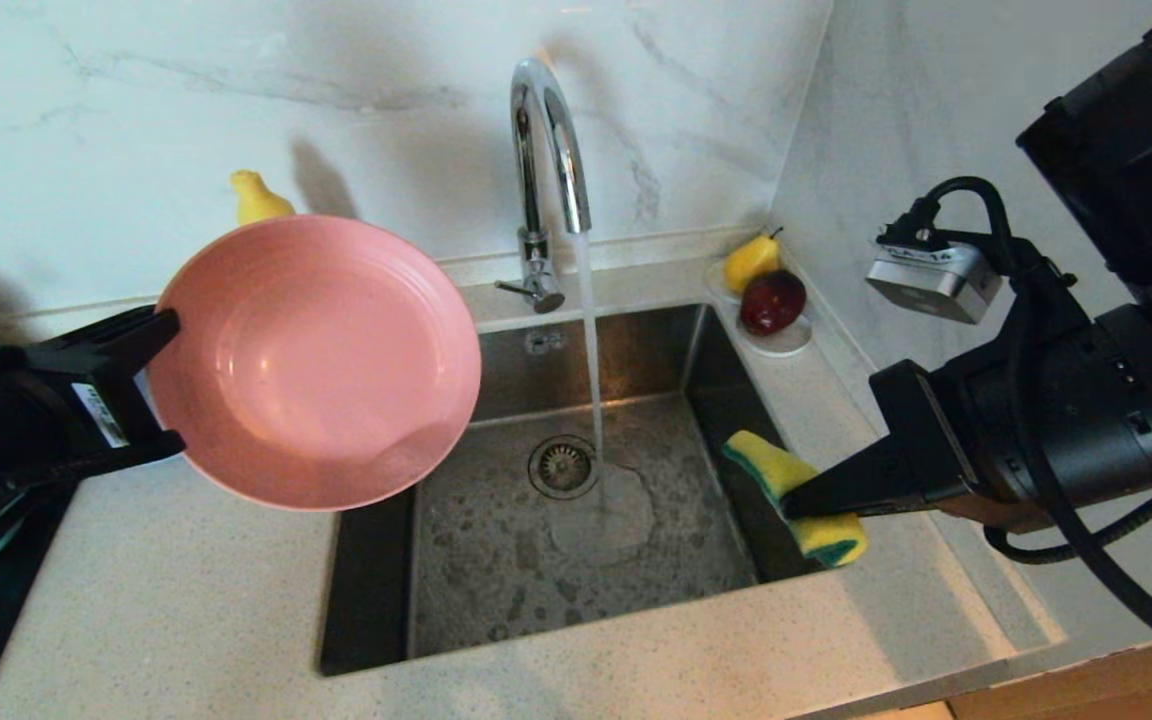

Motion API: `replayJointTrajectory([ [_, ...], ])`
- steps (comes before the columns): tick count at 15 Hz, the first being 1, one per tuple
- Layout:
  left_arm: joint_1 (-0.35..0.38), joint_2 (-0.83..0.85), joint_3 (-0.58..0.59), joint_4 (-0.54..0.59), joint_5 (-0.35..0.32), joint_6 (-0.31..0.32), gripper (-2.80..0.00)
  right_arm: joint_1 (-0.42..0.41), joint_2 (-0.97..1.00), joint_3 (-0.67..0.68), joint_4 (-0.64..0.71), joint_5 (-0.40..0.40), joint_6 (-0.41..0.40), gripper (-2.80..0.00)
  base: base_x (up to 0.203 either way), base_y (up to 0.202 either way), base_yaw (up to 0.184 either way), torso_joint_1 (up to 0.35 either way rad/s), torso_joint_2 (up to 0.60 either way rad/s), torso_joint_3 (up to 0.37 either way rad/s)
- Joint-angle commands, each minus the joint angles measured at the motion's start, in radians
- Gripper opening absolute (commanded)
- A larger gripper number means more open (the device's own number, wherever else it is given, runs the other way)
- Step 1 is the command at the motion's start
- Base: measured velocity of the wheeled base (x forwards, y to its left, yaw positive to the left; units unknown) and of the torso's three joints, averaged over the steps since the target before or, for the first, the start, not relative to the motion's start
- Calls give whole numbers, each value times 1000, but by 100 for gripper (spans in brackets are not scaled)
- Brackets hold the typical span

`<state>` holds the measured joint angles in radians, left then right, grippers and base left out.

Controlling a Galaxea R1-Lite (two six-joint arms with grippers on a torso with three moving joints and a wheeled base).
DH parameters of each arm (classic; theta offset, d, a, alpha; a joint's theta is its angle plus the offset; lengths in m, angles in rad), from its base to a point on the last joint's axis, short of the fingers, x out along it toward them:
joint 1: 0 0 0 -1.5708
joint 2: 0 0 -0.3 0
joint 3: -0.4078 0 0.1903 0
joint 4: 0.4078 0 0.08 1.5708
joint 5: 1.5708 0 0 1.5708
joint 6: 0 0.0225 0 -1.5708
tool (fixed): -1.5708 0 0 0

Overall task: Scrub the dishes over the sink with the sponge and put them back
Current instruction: Rinse the plate, then place the plate on the table

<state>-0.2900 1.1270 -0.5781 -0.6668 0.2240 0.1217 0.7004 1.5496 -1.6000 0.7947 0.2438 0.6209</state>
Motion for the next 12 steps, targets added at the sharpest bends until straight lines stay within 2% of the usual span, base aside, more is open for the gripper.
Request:
replayJointTrajectory([
  [1,0,4,3,6,0,-4,-280,1,0,3,5,2,3,-280,0,0,0,0,0,0],
  [3,0,6,3,92,2,-10,-280,1,1,3,5,2,2,-280,0,0,0,0,0,0],
  [6,0,-12,-40,370,0,-45,-280,1,1,7,5,2,3,-280,0,0,0,0,0,0],
  [10,2,-12,-146,760,-13,-200,-280,-1,-2,29,5,1,3,-280,0,0,0,0,0,0],
  [12,11,-4,-204,908,-35,-296,-280,-1,0,29,5,0,2,-280,0,0,0,0,0,0],
])
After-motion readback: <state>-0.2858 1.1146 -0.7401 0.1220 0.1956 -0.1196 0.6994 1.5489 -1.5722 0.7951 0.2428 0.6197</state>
